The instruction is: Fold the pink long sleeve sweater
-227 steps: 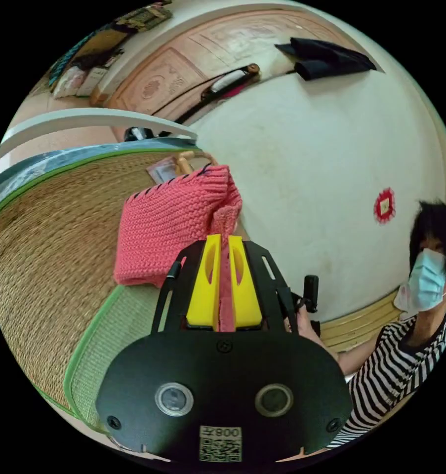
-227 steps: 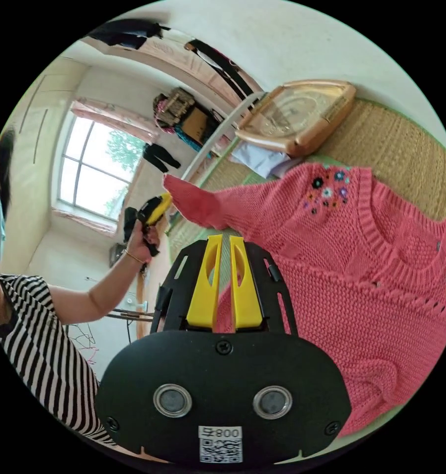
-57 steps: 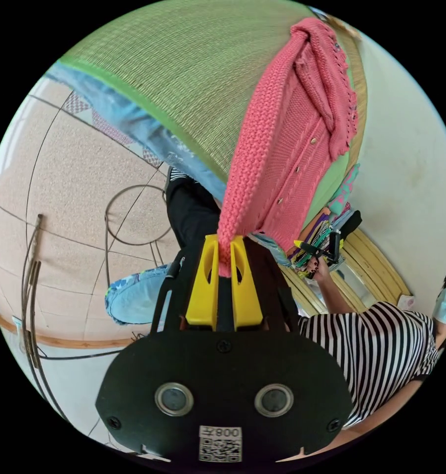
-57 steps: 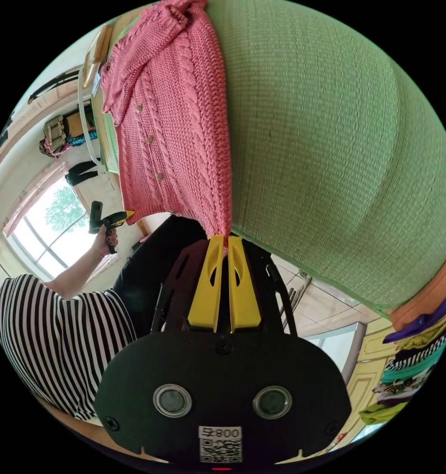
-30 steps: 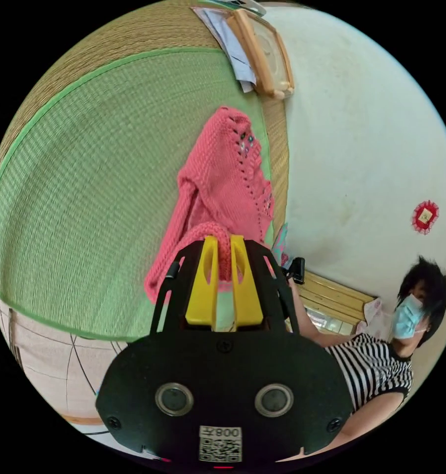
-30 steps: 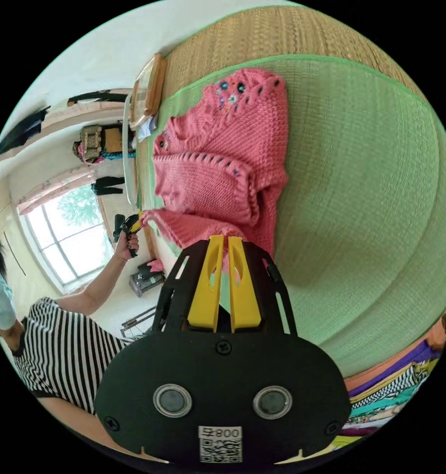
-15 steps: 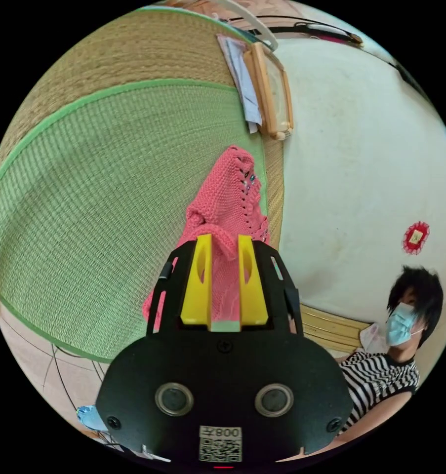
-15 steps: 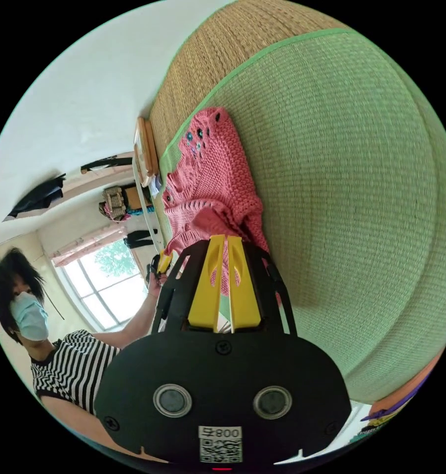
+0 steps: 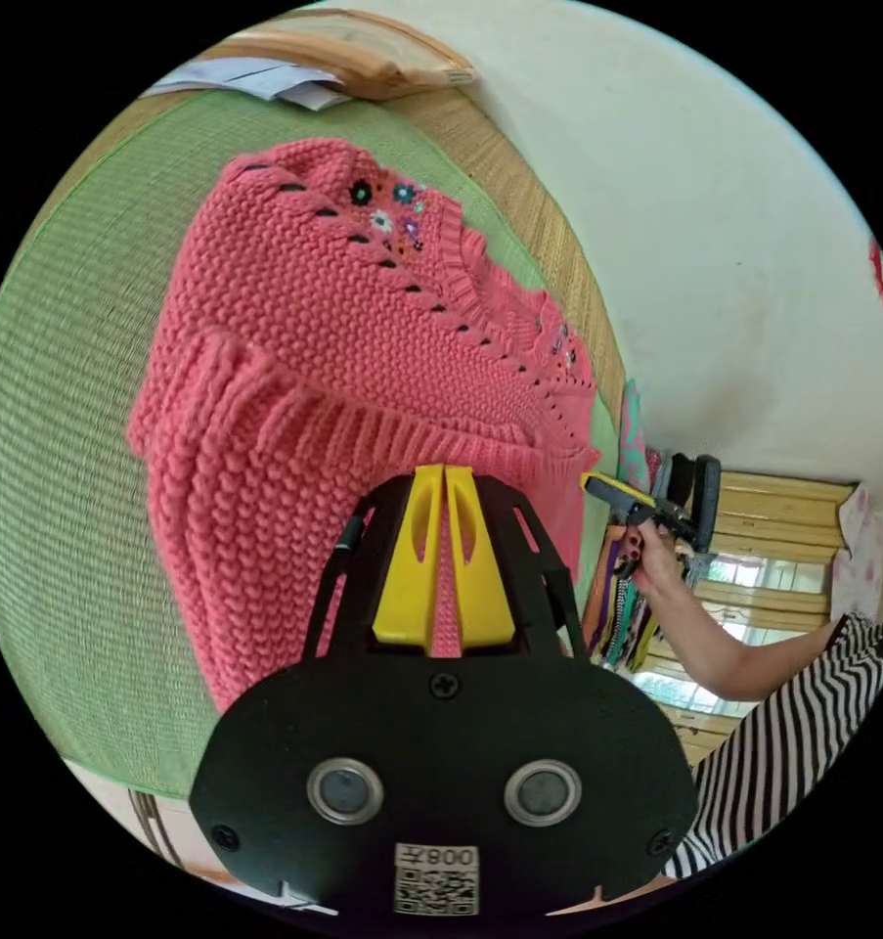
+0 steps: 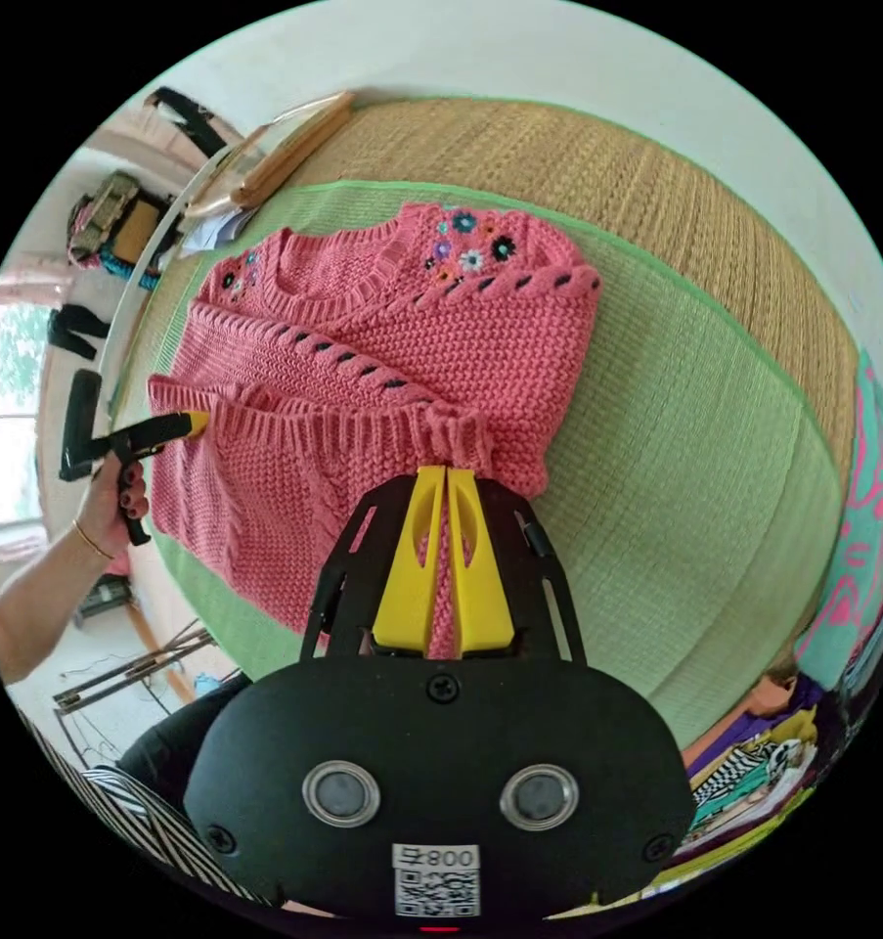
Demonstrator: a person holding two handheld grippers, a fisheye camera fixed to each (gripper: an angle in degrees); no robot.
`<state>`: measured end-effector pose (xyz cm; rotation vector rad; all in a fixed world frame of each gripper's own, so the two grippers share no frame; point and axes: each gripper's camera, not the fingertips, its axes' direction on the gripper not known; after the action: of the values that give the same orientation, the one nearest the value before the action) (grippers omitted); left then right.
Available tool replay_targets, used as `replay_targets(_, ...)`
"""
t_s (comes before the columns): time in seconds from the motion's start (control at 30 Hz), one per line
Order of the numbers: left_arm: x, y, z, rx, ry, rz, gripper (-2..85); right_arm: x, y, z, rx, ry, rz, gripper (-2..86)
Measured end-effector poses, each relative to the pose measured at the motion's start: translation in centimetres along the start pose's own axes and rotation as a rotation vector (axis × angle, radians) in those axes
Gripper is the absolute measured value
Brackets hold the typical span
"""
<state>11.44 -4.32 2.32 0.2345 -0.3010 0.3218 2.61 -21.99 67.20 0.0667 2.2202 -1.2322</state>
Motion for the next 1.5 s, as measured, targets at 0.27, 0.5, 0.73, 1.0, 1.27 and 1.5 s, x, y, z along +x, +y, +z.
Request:
replay_targets(0.27,2.8,-0.9,0.0,0.036,0.082,0.073,0.3,-1.0,-1.4,1.9,-0.007,-0.107,0.041,0.1)
replay_targets(0.5,4.4,-4.2,4.9,-0.089,-0.060,0.154,0.2,-1.5,-4.0,3.7,-0.010,-0.156,0.091,0.0)
replay_targets(0.73,4.9,-3.4,4.0,-0.012,-0.074,0.155,0.2,-2.9,-5.3,3.9,0.041,-0.180,0.122,0.0)
replay_targets(1.0,2.8,-3.1,4.5,0.001,-0.043,0.100,0.1,-8.3,-7.2,3.7,0.157,-0.148,0.082,0.0)
replay_targets(1.27,1.5,-1.9,3.1,0.034,-0.015,0.100,0.2,-15.2,-11.6,6.7,0.140,-0.258,-0.100,0.1)
replay_targets(1.5,-1.0,3.2,-2.7,0.137,-0.008,0.086,1.5,-20.9,-17.3,16.9,-0.070,-0.167,-0.229,0.1)
